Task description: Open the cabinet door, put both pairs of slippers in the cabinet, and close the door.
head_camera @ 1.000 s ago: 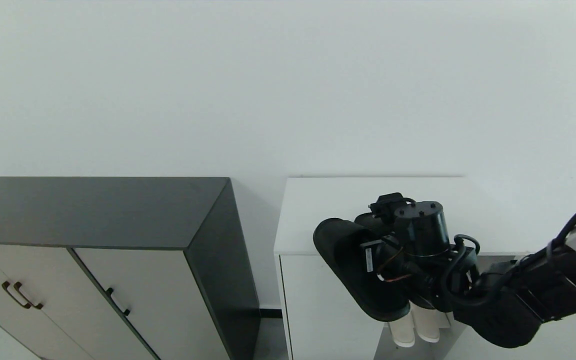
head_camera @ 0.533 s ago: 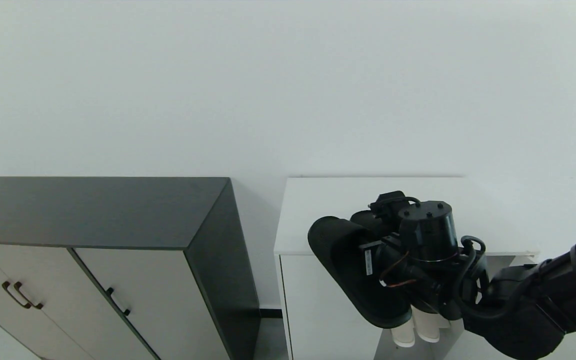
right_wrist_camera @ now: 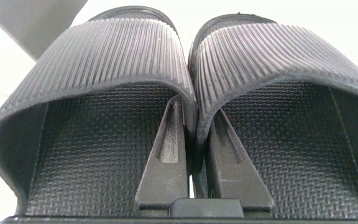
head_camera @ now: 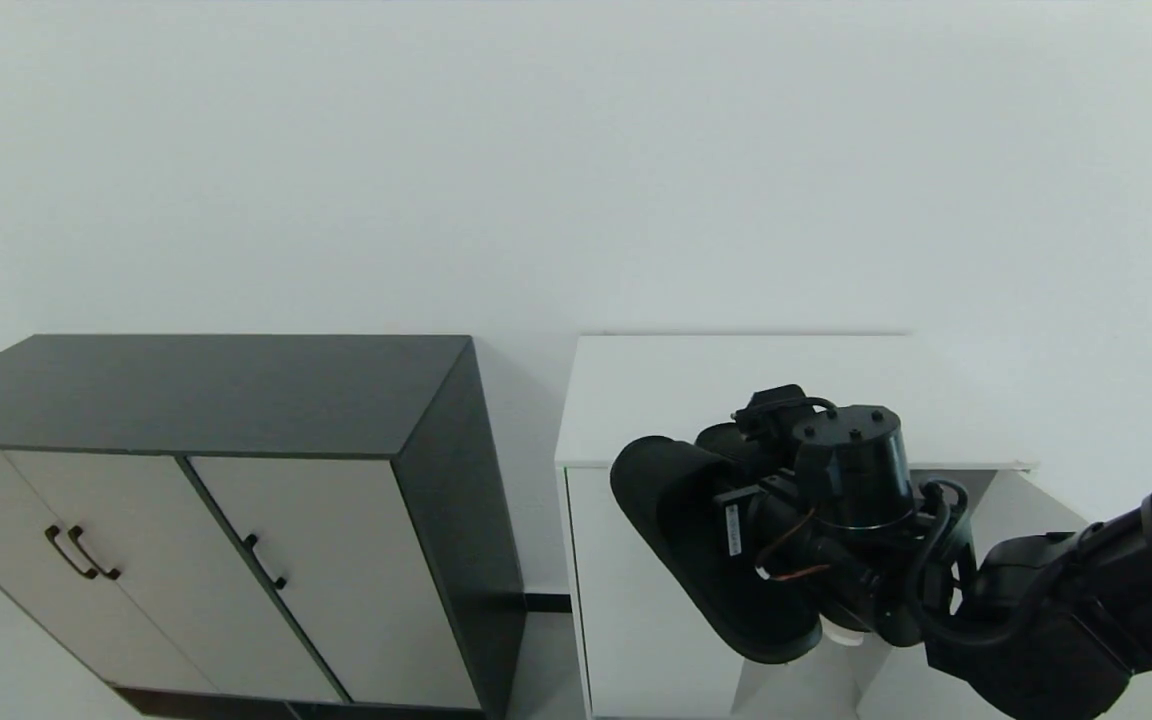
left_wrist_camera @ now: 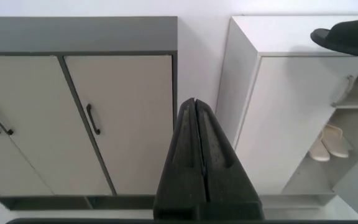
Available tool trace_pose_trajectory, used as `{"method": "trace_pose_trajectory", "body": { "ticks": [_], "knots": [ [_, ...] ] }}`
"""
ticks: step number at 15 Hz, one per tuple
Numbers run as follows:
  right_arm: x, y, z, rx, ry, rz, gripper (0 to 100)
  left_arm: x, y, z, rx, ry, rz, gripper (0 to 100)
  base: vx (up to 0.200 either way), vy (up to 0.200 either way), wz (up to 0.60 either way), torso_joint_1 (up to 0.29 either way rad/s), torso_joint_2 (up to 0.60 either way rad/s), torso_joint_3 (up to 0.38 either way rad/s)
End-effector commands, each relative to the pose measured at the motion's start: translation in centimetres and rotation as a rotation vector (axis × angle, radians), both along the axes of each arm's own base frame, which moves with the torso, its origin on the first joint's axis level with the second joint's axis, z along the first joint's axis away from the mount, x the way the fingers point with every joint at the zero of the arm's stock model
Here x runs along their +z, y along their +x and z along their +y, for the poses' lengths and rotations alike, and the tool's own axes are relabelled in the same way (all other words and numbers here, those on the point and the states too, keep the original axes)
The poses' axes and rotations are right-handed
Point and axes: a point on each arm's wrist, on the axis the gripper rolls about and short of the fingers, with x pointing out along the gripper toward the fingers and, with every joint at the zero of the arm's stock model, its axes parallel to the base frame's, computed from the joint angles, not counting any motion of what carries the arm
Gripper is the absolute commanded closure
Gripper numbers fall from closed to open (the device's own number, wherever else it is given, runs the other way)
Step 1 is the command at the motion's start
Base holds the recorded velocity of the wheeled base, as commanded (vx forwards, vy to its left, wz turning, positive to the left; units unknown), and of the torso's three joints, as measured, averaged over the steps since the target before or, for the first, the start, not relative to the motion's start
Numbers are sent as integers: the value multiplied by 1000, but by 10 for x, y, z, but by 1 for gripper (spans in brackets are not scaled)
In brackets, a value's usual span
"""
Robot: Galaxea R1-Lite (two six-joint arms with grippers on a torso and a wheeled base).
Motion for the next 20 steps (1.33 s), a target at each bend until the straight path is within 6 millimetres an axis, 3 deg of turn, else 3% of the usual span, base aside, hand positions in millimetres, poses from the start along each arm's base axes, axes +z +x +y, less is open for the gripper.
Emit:
{"method": "trace_pose_trajectory", "body": {
  "ticks": [1, 4, 16, 20],
  "knots": [
    [-2, 0, 2, 3, -3, 3, 100, 0, 0, 0, 0, 0, 1, 100, -200, 0, 0, 2, 2, -2],
    [-5, 0, 4, 8, -10, 10, 100, 0, 0, 0, 0, 1, 1, 100, -200, 0, 0, 1, 2, -1],
    [-6, 0, 4, 8, -13, 13, 100, 0, 0, 0, 3, 0, 1, 100, 0, 0, 0, 0, 0, 0],
    [-6, -1, 4, 8, -11, 12, 100, 0, 0, 0, 3, 0, 1, 100, 0, -200, 0, 4, 4, 4]
  ]
}}
